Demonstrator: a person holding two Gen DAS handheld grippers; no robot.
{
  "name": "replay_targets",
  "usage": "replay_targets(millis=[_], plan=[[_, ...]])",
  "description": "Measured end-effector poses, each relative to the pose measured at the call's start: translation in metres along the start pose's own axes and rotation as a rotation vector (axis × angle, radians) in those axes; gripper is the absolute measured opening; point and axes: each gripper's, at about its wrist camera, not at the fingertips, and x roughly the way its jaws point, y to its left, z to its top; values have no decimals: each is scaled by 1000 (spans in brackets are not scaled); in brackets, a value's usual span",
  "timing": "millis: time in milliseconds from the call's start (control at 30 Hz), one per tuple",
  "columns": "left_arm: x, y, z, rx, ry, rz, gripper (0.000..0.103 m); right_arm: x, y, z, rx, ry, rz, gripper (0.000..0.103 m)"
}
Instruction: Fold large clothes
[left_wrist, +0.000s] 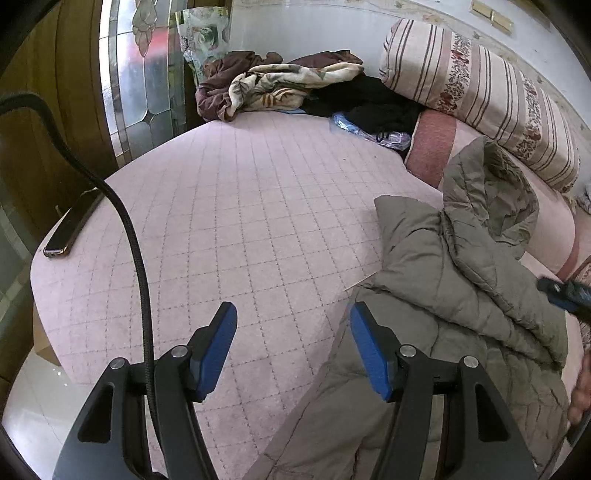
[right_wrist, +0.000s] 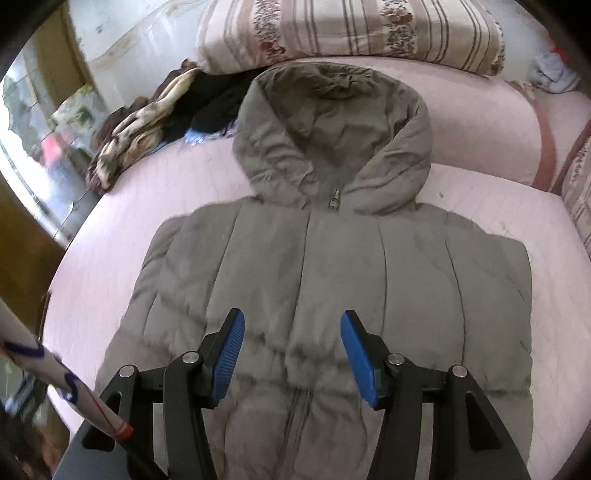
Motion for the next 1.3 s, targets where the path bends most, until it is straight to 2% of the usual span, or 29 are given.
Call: replay_targets(millis=[133, 200, 267, 400, 533, 600, 667, 767, 867, 967, 1067, 1100, 1167, 1300], plan=[[2, -5, -1, 23, -5, 17, 63, 46, 20, 18, 52, 47, -11, 59], [6, -5, -1, 30, -4, 36, 63, 71, 33, 17, 64, 102, 0, 61], [10, -4, -1, 27, 8, 41, 63, 93, 52, 14, 24, 146, -54, 61], [12, -7, 0, 27, 15, 33, 63, 77, 80, 16, -127, 79, -153, 60], [14, -15, -4, 55, 14, 49, 63, 39, 78, 0, -207, 6, -248, 63], [14, -16, -6, 64, 26, 42, 63, 18, 70, -17, -252, -8, -292, 68], [12, -17, -8, 67, 30, 35, 63, -9, 52, -38, -258, -14, -279, 73], [12, -15, -12, 62, 44, 18, 63, -43, 16, -61, -206, -15, -256, 79], [16, -15, -16, 53, 67, 6, 63, -67, -36, -73, -117, -17, -313, 79], [19, -19, -18, 56, 80, 13, 63, -74, -72, -73, -42, -12, -346, 79], [18, -23, -18, 68, 58, 55, 63, -71, -67, -65, -27, -18, -277, 79], [19, -23, -17, 68, 54, 68, 63, -62, -51, -59, -44, -15, -218, 79], [20, -18, -14, 52, 56, 75, 63, -47, -21, -51, -80, -17, -160, 79], [25, -4, -11, 24, 69, 84, 63, 5, 58, -26, -186, -10, -88, 80]])
